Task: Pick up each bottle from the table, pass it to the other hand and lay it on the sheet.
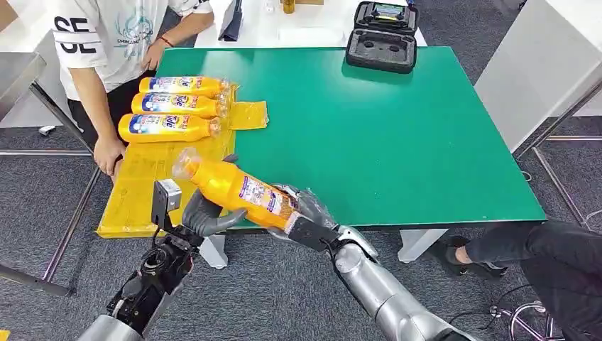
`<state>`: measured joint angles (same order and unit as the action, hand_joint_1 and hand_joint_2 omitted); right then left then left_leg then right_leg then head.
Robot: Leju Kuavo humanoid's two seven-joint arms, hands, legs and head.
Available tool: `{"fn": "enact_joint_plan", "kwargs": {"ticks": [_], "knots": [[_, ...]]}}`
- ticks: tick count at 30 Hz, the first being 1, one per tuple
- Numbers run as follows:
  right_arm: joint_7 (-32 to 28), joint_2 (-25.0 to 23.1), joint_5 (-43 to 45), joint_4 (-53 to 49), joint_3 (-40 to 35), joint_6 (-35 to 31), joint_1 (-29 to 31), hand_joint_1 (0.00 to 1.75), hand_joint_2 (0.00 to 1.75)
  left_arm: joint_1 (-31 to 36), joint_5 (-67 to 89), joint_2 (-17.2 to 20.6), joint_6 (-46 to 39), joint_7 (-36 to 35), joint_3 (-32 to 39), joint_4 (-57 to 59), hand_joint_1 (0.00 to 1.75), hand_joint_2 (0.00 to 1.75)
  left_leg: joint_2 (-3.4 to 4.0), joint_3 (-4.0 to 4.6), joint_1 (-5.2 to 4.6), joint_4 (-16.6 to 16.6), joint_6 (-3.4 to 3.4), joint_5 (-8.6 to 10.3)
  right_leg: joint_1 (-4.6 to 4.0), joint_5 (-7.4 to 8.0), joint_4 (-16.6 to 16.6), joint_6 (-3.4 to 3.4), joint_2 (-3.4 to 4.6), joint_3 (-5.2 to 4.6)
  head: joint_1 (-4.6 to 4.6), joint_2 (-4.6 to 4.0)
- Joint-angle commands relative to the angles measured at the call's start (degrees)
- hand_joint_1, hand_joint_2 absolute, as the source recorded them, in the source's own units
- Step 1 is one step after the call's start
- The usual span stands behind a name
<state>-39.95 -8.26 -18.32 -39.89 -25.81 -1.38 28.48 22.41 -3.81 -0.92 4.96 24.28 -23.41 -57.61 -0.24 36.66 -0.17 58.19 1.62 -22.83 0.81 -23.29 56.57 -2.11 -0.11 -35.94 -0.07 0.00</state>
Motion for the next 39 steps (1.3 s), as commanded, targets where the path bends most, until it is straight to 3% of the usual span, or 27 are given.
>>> {"fn": "enact_joint_plan", "kwargs": {"ticks": [1, 12, 23, 27, 32, 33, 34, 35, 36, 39], "knots": [[-0.05, 0.27, 0.09, 6.13, -2.76, -0.86, 3.05, 1.75, 1.75, 4.95, -4.89, -1.52, 3.83, -1.33, 0.59, 10.88, 0.00, 1.75, -0.03, -0.31, 0.06, -0.01, -0.10, -0.11, -0.06, -0.11, -0.03, 0.09, -0.05, 0.34, -0.02, 0.00], [-0.05, -0.30, -0.49, 8.01, -2.56, -2.25, 3.08, 1.71, 1.75, 5.70, -12.41, -2.19, 13.47, -0.31, -0.45, 12.03, 0.00, 1.75, 0.00, -0.39, 0.09, 0.01, -0.12, -0.17, -0.10, -0.16, -0.03, 0.10, -0.02, 0.42, -0.02, 0.00], [-0.05, -0.77, -1.88, 9.10, -1.72, -2.00, 3.43, 1.68, 1.75, 4.97, -6.08, -1.85, 6.31, 3.52, -3.88, 8.05, 0.00, 1.75, -0.04, -0.35, 0.09, 0.04, -0.12, -0.17, -0.10, -0.17, 0.00, 0.11, -0.06, 0.39, -0.02, 0.00], [-0.05, -0.88, -2.01, 9.29, -1.60, -1.52, 3.88, 1.68, 1.75, 4.37, 0.71, -1.58, -0.39, 6.09, -4.90, 6.15, 0.00, 1.75, -0.01, -0.24, 0.06, 0.02, -0.09, -0.12, -0.06, -0.12, 0.00, 0.07, -0.03, 0.27, -0.02, 0.00], [-0.05, -1.27, -2.10, 10.72, -1.44, -1.09, 5.01, 1.61, 1.75, 3.40, -0.22, -1.50, 3.58, 5.36, -3.94, 6.11, 0.03, 1.75, 0.08, -0.32, 0.06, 0.02, -0.10, -0.16, -0.06, -0.13, -0.01, 0.08, 0.06, 0.32, -0.02, 0.00], [-0.05, -1.27, -2.05, 10.85, -1.47, -1.02, 5.09, 1.64, 1.75, 3.27, -1.32, -1.41, 5.20, 5.42, -3.62, 6.33, 0.75, 1.75, 0.08, -0.41, 0.07, 0.00, -0.11, -0.19, -0.08, -0.15, -0.03, 0.10, 0.06, 0.41, -0.02, 0.00], [-0.05, -1.26, -2.03, 10.85, -1.48, -1.03, 5.10, 1.64, 1.75, 3.13, -1.38, -1.29, 5.35, 5.51, -3.58, 6.52, 0.75, 1.75, 0.06, -0.26, 0.03, -0.03, -0.08, -0.10, -0.04, -0.08, -0.03, 0.06, 0.05, 0.25, -0.02, 0.00], [-0.05, -1.25, -2.01, 10.97, -1.65, -0.89, 5.19, 1.61, 1.75, 3.15, -4.08, -1.33, 9.86, 5.59, -3.37, 7.13, 1.64, 1.75, 0.09, -0.41, 0.05, -0.02, -0.11, -0.17, -0.06, -0.14, -0.03, 0.10, 0.07, 0.39, -0.02, 0.00], [-0.05, -1.33, -2.03, 11.31, -1.77, -0.74, 5.35, 1.66, 1.75, 3.09, -6.25, -1.21, 12.79, 5.03, -2.91, 7.78, 1.75, 1.75, 0.08, -0.43, 0.08, 0.00, -0.13, -0.20, -0.08, -0.16, -0.03, 0.11, 0.06, 0.44, -0.02, 0.00], [-0.05, -1.49, -2.02, 11.55, -2.03, -0.64, 5.46, 1.61, 1.75, 2.88, -9.57, -1.24, 17.07, 4.67, -2.28, 8.37, 1.75, 1.75, 0.13, -0.50, 0.08, -0.01, -0.13, -0.22, -0.09, -0.17, -0.04, 0.12, 0.11, 0.48, 0.00, 0.00]]}}
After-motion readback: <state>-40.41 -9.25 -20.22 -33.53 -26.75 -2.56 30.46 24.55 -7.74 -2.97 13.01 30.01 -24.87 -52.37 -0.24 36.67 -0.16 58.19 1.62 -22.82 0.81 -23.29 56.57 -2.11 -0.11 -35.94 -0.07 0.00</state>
